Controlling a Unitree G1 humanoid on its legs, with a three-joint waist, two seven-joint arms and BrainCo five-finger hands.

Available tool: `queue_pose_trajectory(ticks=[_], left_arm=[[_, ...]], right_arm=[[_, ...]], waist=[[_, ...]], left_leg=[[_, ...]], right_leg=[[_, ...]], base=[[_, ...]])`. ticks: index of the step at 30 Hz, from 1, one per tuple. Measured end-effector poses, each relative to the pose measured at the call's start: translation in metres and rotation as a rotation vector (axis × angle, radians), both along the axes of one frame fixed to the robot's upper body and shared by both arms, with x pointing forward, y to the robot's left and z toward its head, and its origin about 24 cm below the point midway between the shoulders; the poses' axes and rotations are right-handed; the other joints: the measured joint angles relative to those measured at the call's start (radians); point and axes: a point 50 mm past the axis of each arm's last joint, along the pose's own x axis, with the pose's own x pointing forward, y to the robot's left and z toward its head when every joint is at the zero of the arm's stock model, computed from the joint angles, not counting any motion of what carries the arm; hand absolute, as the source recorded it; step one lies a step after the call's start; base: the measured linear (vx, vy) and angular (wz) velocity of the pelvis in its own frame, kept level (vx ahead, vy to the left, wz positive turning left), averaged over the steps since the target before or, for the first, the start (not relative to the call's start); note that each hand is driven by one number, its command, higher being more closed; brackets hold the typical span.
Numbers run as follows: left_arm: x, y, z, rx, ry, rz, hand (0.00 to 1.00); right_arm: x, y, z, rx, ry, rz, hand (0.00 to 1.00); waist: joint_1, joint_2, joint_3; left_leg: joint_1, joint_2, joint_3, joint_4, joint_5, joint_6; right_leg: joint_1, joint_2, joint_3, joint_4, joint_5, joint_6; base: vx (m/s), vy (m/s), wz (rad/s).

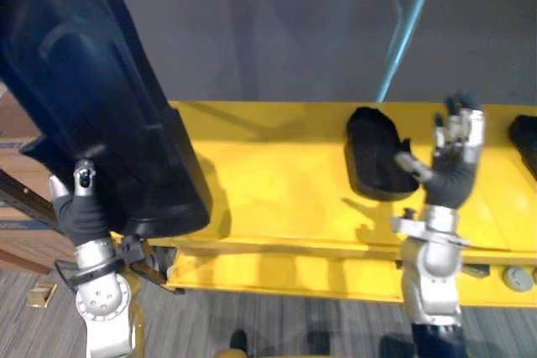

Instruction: Walk over and take plastic housings, then place them on the shelf

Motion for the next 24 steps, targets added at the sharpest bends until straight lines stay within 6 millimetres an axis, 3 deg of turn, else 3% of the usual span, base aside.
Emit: queue_pose_trajectory(ticks=[7,9,14,17,23,24], left_arm=[[0.009,0.002,-0.013,0.000,0.185,-0.040,1.00],[0.011,0.003,-0.015,-0.001,0.213,-0.037,1.00],[0.013,0.009,-0.017,0.009,0.261,-0.032,1.00],[0.017,0.011,-0.023,-0.007,0.295,-0.028,1.00],[0.025,0.011,-0.025,-0.019,0.330,-0.045,1.00],[0.025,0.011,-0.025,-0.018,0.336,-0.052,1.00]], right_arm=[[-0.018,-0.056,-0.001,0.023,0.069,-0.506,0.00],[-0.034,-0.078,-0.007,0.094,0.087,-0.694,0.00],[-0.065,-0.108,-0.021,0.180,0.118,-0.957,0.00],[-0.076,-0.120,-0.046,0.217,0.246,-1.046,0.00],[-0.104,-0.120,-0.126,0.363,0.653,-1.168,0.00],[-0.107,-0.119,-0.132,0.379,0.682,-1.169,0.00]], waist=[[-0.028,-0.006,-0.006],[-0.038,-0.010,-0.009],[-0.068,-0.008,-0.012],[-0.093,0.004,-0.019],[-0.096,0.029,-0.028],[-0.098,0.031,-0.029]], left_leg=[[-0.022,0.020,0.093,-0.002,0.011,0.019],[-0.032,0.012,0.095,-0.002,0.026,0.004],[-0.015,0.013,0.133,-0.001,0.029,0.005],[-0.005,0.023,0.155,-0.002,0.029,0.004],[-0.002,0.045,0.201,-0.003,0.028,0.002],[-0.003,0.046,0.202,-0.003,0.028,0.003]], right_leg=[[0.006,0.001,-0.027,-0.036,0.014,0.017],[0.002,-0.007,-0.027,-0.036,0.023,0.019],[0.004,-0.010,0.001,-0.036,0.023,0.018],[0.001,0.001,0.019,-0.036,0.024,0.010],[-0.026,0.018,0.063,-0.041,0.027,-0.008],[-0.027,0.018,0.065,-0.041,0.027,-0.007]], base=[[-0.02,-0.007,0.13],[0.05,0.027,0.07],[0.03,0.006,-0.11],[-0.04,-0.018,-0.21],[-0.07,-0.004,-0.21],[-0.05,0.010,-0.12]])
